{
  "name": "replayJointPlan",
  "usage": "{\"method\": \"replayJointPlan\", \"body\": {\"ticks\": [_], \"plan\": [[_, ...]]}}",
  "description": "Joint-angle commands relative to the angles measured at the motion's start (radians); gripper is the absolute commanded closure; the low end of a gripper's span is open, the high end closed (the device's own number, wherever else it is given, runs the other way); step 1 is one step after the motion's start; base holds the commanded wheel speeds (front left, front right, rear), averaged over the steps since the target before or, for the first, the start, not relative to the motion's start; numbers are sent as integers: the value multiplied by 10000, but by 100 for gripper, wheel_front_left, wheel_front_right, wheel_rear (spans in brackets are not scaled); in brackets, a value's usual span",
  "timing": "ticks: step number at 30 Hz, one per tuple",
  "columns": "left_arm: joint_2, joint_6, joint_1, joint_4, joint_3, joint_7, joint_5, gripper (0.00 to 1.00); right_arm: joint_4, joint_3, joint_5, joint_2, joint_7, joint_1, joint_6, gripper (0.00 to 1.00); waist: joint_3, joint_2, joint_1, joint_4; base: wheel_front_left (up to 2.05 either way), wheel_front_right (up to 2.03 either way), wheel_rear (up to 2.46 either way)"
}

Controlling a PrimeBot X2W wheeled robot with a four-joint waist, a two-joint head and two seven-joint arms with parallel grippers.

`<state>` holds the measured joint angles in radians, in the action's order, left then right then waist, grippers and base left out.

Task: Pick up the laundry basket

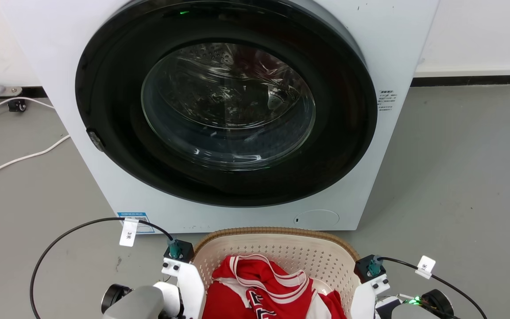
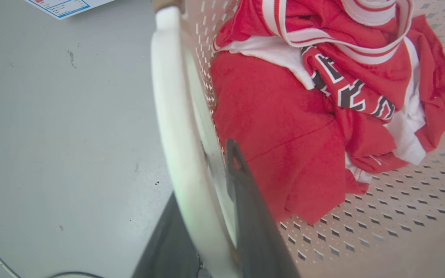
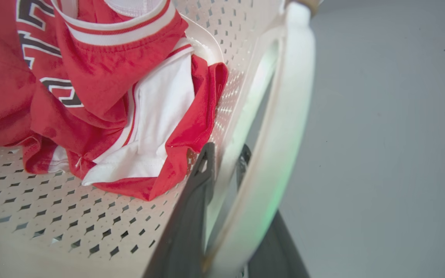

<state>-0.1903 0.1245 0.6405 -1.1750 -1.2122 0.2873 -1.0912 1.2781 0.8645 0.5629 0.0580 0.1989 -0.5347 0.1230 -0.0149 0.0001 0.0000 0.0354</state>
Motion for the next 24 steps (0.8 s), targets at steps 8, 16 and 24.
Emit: {"method": "replayJointPlan", "body": {"ticks": [8,16,24], "plan": [[136,91,133,115,-186,-145,-196,100,32,388,108,-140,-9,-36,140,100,-15,-1,0,6,0,0,0],[139,92,169,72,-282,-165,-307,100,60,528,264,-140,30,-29,140,100,-40,-1,0,-12,0,0,0],[131,92,175,86,-376,-180,-417,100,72,669,382,-140,37,-62,140,100,-54,-1,0,-31,0,0,0]]}}
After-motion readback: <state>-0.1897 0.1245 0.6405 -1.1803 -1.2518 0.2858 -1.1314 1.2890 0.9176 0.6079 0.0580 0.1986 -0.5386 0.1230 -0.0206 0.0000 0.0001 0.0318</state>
